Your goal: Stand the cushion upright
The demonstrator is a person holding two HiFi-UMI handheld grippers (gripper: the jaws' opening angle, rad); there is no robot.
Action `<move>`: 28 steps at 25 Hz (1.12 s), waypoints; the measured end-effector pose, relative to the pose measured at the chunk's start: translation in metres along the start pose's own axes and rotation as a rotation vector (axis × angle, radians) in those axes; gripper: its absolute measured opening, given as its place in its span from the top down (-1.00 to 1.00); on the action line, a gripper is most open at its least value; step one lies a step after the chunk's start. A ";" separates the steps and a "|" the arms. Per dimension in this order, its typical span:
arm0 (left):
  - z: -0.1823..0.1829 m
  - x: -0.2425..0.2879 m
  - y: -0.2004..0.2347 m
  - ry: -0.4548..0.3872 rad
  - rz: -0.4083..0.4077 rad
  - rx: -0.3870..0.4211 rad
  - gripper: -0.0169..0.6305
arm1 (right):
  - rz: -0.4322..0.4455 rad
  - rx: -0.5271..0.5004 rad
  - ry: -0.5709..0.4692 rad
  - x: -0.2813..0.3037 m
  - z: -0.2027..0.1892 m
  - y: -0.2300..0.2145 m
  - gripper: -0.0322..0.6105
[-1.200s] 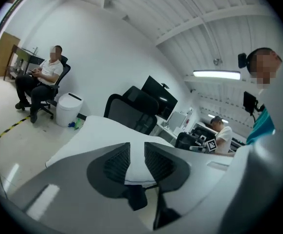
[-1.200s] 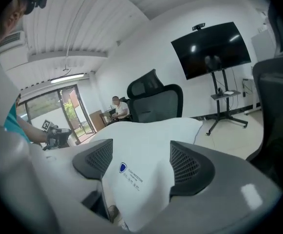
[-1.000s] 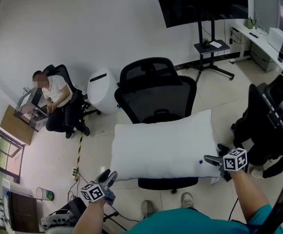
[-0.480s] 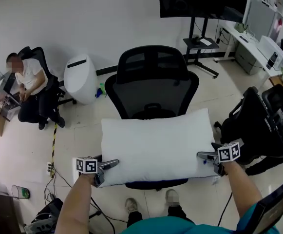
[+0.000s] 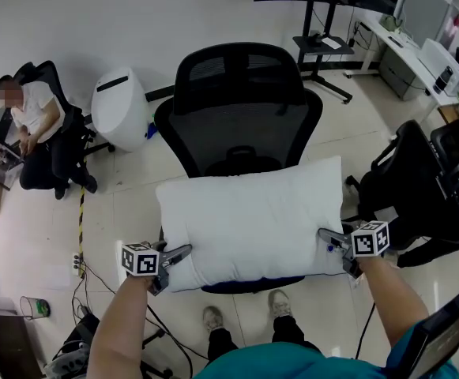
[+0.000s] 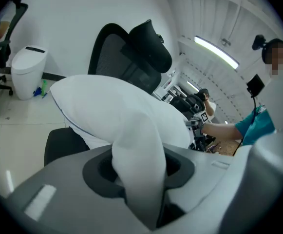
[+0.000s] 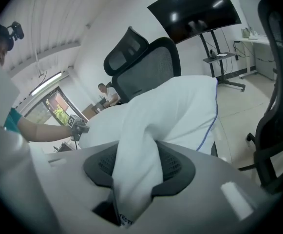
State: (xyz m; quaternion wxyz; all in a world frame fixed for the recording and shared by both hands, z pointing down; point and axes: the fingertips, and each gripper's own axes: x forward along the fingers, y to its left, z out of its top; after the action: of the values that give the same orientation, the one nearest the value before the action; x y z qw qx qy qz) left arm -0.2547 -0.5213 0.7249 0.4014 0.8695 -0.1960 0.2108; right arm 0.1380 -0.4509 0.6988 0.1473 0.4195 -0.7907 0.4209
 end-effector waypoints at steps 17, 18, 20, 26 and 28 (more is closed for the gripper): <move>0.159 -0.152 -0.164 0.121 0.073 0.577 0.66 | 0.305 0.360 -0.426 -0.028 -0.008 0.116 0.70; 0.168 -0.158 -0.175 0.140 0.086 0.621 0.66 | 0.330 0.383 -0.446 -0.023 -0.012 0.123 0.70; 0.185 -0.166 -0.196 0.179 0.110 0.714 0.66 | 0.375 0.428 -0.483 -0.008 -0.019 0.133 0.71; 0.215 -0.147 -0.260 0.365 0.157 1.055 0.67 | 0.504 0.606 -0.613 0.043 -0.024 0.146 0.71; 0.221 -0.134 -0.276 0.421 0.156 1.164 0.67 | 0.534 0.665 -0.663 0.060 -0.023 0.145 0.71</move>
State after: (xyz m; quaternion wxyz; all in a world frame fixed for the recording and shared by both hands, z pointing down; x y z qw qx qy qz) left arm -0.1796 -0.5051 0.3549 -0.1247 0.8685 -0.0287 0.4788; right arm -0.0154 -0.4226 0.6692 -0.3629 0.3381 -0.6982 0.5162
